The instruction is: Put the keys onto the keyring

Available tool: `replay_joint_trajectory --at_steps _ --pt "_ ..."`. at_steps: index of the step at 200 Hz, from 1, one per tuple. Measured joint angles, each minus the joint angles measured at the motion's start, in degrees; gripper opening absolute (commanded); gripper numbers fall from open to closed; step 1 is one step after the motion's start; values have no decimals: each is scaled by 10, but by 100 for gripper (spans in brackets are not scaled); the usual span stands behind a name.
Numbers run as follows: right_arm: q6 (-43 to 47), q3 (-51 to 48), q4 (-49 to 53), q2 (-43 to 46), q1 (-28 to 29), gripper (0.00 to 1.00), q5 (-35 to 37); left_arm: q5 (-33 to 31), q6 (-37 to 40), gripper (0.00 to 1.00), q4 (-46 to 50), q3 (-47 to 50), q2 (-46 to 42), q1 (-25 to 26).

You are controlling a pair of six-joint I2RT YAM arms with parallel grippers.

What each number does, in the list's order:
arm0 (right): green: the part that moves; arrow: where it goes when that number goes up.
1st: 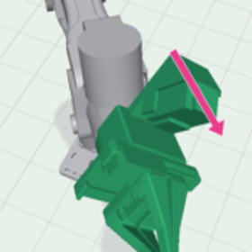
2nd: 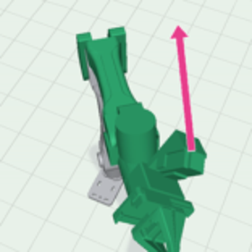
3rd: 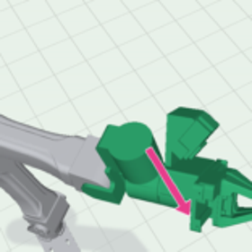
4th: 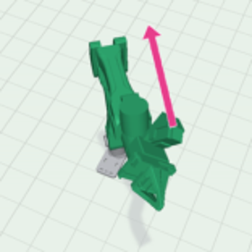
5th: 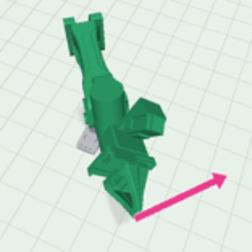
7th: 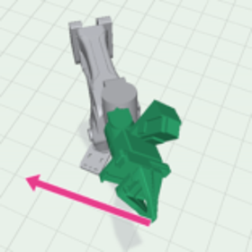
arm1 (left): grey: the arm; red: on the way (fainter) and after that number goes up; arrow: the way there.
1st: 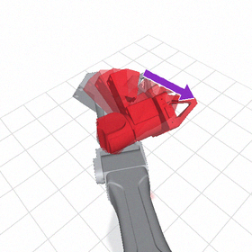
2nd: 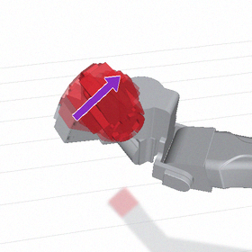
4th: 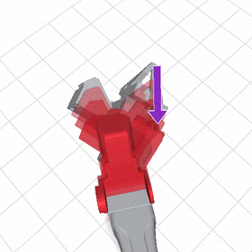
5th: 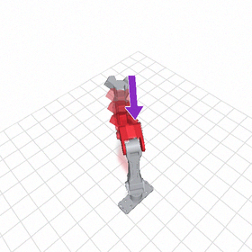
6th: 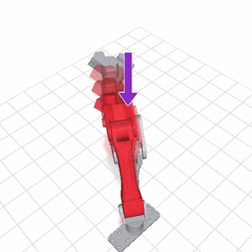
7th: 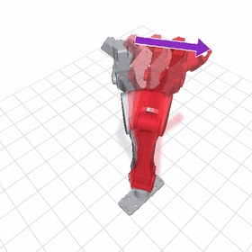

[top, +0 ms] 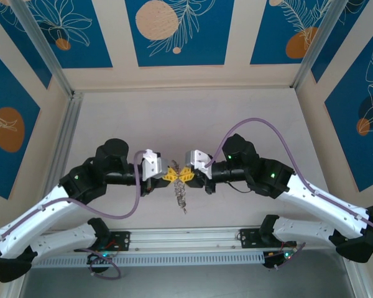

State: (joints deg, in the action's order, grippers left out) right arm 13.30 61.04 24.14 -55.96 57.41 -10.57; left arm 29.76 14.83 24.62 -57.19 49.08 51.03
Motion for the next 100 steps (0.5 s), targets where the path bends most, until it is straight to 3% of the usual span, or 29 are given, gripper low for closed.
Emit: replay_joint_trajectory --at_steps 27,100 --pt "1 -14 -22 30 2 28 -4 26 -44 0 -72 44 -29 -2" --pt "1 -44 -41 63 16 24 -14 93 -160 0 -262 122 -54 -23"
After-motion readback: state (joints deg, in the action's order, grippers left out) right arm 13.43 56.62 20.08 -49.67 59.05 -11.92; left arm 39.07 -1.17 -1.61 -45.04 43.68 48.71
